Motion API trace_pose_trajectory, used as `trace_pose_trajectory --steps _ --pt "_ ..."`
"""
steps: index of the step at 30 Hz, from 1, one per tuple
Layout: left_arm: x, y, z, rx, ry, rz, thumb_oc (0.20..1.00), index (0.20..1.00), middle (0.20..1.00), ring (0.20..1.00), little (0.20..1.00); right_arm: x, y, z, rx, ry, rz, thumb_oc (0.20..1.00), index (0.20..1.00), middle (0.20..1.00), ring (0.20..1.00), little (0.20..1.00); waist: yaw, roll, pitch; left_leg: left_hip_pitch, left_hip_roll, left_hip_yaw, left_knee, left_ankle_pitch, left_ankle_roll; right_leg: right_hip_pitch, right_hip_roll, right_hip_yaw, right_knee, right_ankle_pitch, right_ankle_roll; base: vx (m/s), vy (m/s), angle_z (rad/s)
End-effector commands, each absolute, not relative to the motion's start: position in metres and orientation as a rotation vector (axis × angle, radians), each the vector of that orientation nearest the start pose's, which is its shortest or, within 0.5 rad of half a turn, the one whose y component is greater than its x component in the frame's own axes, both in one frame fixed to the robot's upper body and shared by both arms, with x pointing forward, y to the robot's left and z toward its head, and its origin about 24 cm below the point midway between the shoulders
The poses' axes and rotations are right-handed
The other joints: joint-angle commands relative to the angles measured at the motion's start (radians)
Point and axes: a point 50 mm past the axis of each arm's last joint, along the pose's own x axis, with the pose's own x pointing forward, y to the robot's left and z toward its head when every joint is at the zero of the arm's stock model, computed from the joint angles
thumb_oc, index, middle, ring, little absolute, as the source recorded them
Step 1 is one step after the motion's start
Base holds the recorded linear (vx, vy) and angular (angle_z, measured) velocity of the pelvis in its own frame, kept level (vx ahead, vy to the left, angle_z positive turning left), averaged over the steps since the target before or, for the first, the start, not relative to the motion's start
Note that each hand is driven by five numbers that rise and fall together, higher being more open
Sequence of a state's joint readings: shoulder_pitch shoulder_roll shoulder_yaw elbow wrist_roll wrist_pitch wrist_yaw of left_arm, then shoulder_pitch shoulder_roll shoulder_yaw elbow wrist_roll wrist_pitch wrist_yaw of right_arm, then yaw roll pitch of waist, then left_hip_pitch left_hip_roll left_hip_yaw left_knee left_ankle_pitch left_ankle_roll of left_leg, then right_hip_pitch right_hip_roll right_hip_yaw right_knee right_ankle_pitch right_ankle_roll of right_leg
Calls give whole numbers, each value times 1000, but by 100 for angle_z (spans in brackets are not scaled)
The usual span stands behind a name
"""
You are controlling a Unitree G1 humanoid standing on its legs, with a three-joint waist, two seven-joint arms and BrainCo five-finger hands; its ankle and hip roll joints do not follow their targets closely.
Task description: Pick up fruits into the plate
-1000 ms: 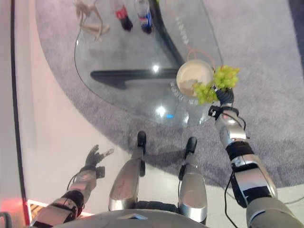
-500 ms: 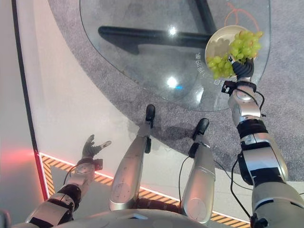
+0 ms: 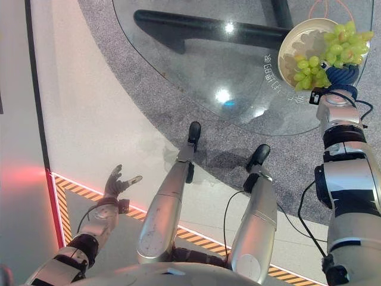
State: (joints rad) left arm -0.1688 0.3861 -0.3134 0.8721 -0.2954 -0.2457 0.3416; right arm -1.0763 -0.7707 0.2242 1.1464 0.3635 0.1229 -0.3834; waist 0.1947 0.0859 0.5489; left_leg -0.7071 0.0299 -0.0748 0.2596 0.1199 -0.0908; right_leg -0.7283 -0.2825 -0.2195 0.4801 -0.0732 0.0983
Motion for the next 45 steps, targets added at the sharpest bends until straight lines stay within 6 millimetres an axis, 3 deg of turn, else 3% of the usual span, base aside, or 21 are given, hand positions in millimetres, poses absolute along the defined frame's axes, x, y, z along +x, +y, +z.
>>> trace_pose_trajectory --steps 1,3,6,11,12,16,20,23,26,27,28,29,30,31,32,33,35,37,39,40,45 --pt "196 260 -86 331 551 316 1000 1000 1000 1000 1000 346 -386 226 -804 115 -854 1000 1000 1000 1000 1000 -2 62 -29 19 -75 95 54 -148 64 29 100 -66 7 -58 -45 0 0 0" --pt "194 265 -85 339 558 321 1000 1000 1000 1000 1000 348 -383 235 -1017 109 -831 1000 1000 1000 1000 1000 -1 54 -29 36 -70 97 38 -141 61 48 102 -73 -10 -52 -42 0 0 0" --pt "194 271 -83 351 568 333 1000 1000 1000 1000 1000 349 -379 245 -1186 93 -804 1000 1000 1000 1000 1000 -3 39 -29 69 -63 99 13 -134 58 79 107 -79 -35 -44 -37 0 0 0" --pt "194 282 -80 381 585 350 1000 1000 1000 1000 1000 351 -376 242 -1415 150 -748 1000 1000 1000 1000 1000 -4 8 -29 130 -55 96 -24 -131 55 146 119 -88 -88 -31 -29 -37 -21 -3" --pt "197 285 -77 383 577 357 1000 1000 1000 1000 1000 351 -376 246 -1440 141 -754 1000 1000 1000 1000 1000 -2 6 -29 115 -52 97 -35 -99 61 139 122 -103 -112 5 -37 -120 -20 -5" --pt "196 295 -77 409 604 382 1000 1000 1000 1000 1000 356 -366 245 -1568 137 -696 1000 1000 1000 1000 1000 -4 -26 -29 199 -41 97 -69 -103 57 228 126 -112 -157 11 -28 -62 -31 -3" --pt "197 306 -75 437 636 424 1000 1000 1000 1000 1000 358 -360 220 -1531 183 -619 1000 1000 1000 1000 1000 -11 -70 -29 317 -24 109 -110 -112 50 348 130 -107 -215 21 -10 -19 -55 2" --pt "200 308 -77 447 678 414 1000 1000 1000 1000 1000 355 -355 180 -1408 241 -530 1000 1000 1000 1000 1000 -24 -99 -32 437 -2 129 -159 -121 41 472 129 -96 -276 30 4 9 -1 -1" --pt "200 301 -84 465 733 354 1000 1000 1000 1000 1000 346 -345 126 -1359 317 -402 1000 1000 1000 1000 1000 -51 -118 -104 521 17 151 -218 -118 31 562 124 -85 -342 45 20 59 32 -9" --pt "201 301 -84 464 732 350 1000 1000 1000 1000 1000 346 -344 123 -1357 321 -391 1000 1000 1000 1000 1000 -53 -118 -109 522 17 152 -221 -116 31 564 124 -84 -348 50 21 65 65 -17" --pt "205 292 -87 490 743 299 1000 1000 1000 1000 1000 337 -334 88 -1331 387 -310 1000 1000 1000 1000 1000 -70 -116 -143 554 38 166 -241 -109 25 592 116 -95 -346 47 25 65 42 -23" --pt "206 287 -89 506 751 278 1000 1000 1000 1000 1000 331 -326 66 -1318 420 -262 1000 1000 1000 1000 1000 -79 -119 -160 575 43 169 -252 -106 24 612 118 -88 -351 47 28 71 32 -19" --pt "207 284 -90 530 754 250 1000 1000 1000 1000 1000 324 -320 50 -1295 455 -227 1000 1000 1000 1000 1000 -86 -120 -174 591 49 176 -259 -105 22 628 117 -88 -356 46 30 19 1 -6" --pt "208 283 -90 539 755 237 1000 1000 1000 1000 1000 323 -319 46 -1290 463 -217 1000 1000 1000 1000 1000 -88 -120 -177 595 50 179 -262 -104 21 633 117 -90 -358 46 30 34 12 4" --pt "204 275 -97 591 781 169 1000 1000 1000 1000 1000 305 -310 14 -1235 508 -162 1000 1000 1000 1000 1000 -104 -122 -208 624 58 188 -271 -102 19 662 112 -90 -374 50 35 35 17 2" --pt "203 275 -97 600 782 161 1000 1000 1000 1000 1000 303 -309 11 -1222 515 -154 1000 1000 1000 1000 1000 -105 -123 -212 630 58 189 -273 -102 19 668 112 -88 -378 52 35 32 46 -3" --pt "192 266 -108 620 831 71 1000 1000 1000 1000 1000 269 -295 -36 -1094 630 -41 1000 1000 1000 1000 1000 -126 -122 -259 668 58 201 -278 -114 18 699 103 -85 -404 60 43 70 65 -17" --pt "184 262 -115 600 878 46 1000 1000 1000 1000 1000 249 -289 -59 -1027 714 -1 1000 1000 1000 1000 1000 -136 -121 -283 688 58 205 -282 -121 21 715 103 -74 -417 62 45 98 30 -25" --pt "175 259 -123 601 930 11 1000 1000 1000 1000 1000 219 -283 -86 -933 846 11 1000 1000 1000 1000 1000 -144 -120 -314 709 63 215 -287 -127 22 735 104 -69 -432 62 44 89 -1 -16" --pt "168 256 -128 618 964 -23 1000 1000 1000 1000 1000 195 -277 -106 -859 940 15 1000 1000 1000 1000 1000 -150 -116 -334 725 68 221 -292 -130 21 751 108 -64 -441 59 42 105 -4 -14" --pt "144 248 -142 654 1096 -84 1000 1000 1000 1000 1000 134 -266 -142 -582 1263 -64 1000 1000 1000 1000 1000 -166 -100 -379 768 70 217 -309 -137 18 794 116 -53 -472 57 38 109 16 -16"
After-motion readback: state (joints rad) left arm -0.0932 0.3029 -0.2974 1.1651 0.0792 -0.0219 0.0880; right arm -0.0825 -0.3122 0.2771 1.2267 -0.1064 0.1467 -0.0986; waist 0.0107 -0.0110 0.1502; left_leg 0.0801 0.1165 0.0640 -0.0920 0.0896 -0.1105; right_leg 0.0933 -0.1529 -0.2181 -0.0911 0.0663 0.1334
